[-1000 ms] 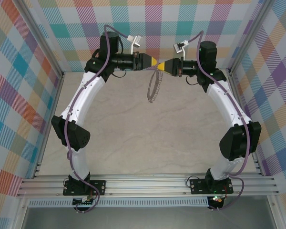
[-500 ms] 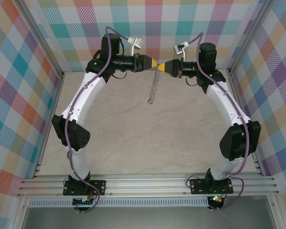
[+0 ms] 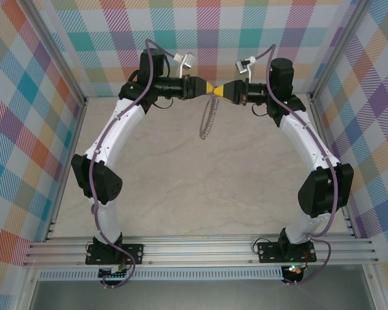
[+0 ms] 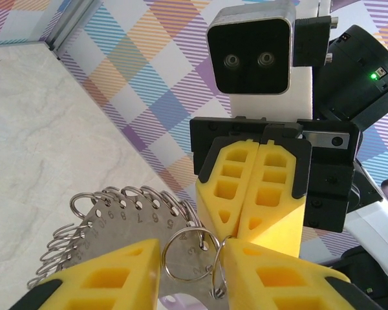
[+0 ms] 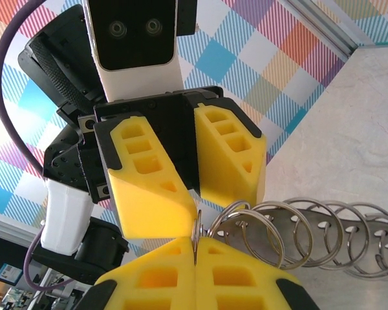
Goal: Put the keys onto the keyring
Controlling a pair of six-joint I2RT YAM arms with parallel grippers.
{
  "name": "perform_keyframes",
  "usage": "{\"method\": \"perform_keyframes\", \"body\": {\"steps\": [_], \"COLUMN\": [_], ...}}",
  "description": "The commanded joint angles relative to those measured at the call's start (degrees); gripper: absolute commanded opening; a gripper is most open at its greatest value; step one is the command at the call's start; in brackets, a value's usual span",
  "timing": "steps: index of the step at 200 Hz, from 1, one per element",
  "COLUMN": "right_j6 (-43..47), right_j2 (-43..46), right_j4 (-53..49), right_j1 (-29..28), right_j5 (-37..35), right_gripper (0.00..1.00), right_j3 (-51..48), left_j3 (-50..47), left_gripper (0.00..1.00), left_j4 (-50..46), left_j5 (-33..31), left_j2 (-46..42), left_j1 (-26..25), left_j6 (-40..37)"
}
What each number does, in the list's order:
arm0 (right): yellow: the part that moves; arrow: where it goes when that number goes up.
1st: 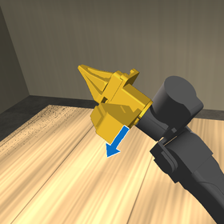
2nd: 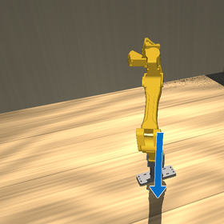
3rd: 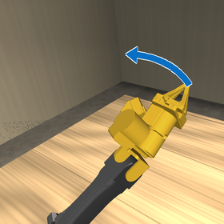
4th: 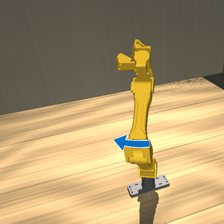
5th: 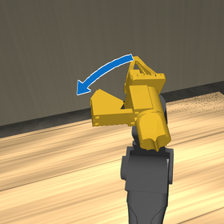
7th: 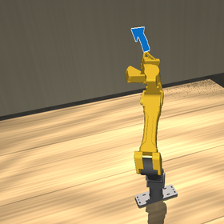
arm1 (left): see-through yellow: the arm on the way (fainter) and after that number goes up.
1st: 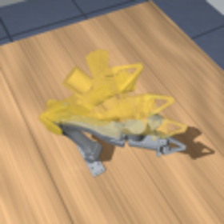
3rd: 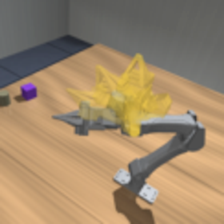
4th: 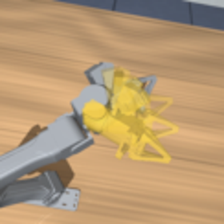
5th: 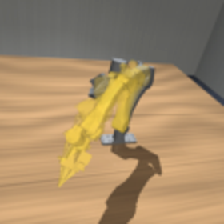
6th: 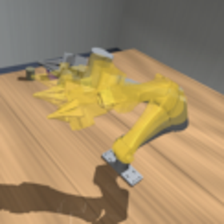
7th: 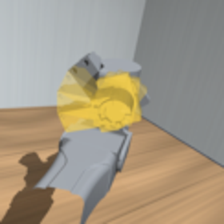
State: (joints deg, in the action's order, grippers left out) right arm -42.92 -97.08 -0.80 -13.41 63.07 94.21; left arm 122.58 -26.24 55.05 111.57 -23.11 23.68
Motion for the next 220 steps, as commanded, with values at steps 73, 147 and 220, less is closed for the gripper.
{"method": "perform_keyframes", "body": {"steps": [73, 147, 220], "right_j6": [-2.04, -2.62, -1.47], "right_j2": [0.99, 1.09, 2.25], "right_j4": [5.56, 6.19, 5.08], "right_j1": [0.40, 0.40, 1.03], "right_j5": [1.00, 1.10, 0.32], "right_gripper": [0.00, 0.00, 0.00], "right_j3": [-0.26, -0.44, -1.34], "left_j3": [-1.95, -1.24, -2.98], "left_gripper": [0.20, 0.20, 0.37], "left_j4": [9.82, 9.81, 4.25], "left_j5": [3.34, 3.24, -10.03], "left_j2": [-3.05, -2.67, -6.06], "left_j1": [-1.35, -2.72, -0.29], "left_j6": [4.87, 4.97, 1.22]}}
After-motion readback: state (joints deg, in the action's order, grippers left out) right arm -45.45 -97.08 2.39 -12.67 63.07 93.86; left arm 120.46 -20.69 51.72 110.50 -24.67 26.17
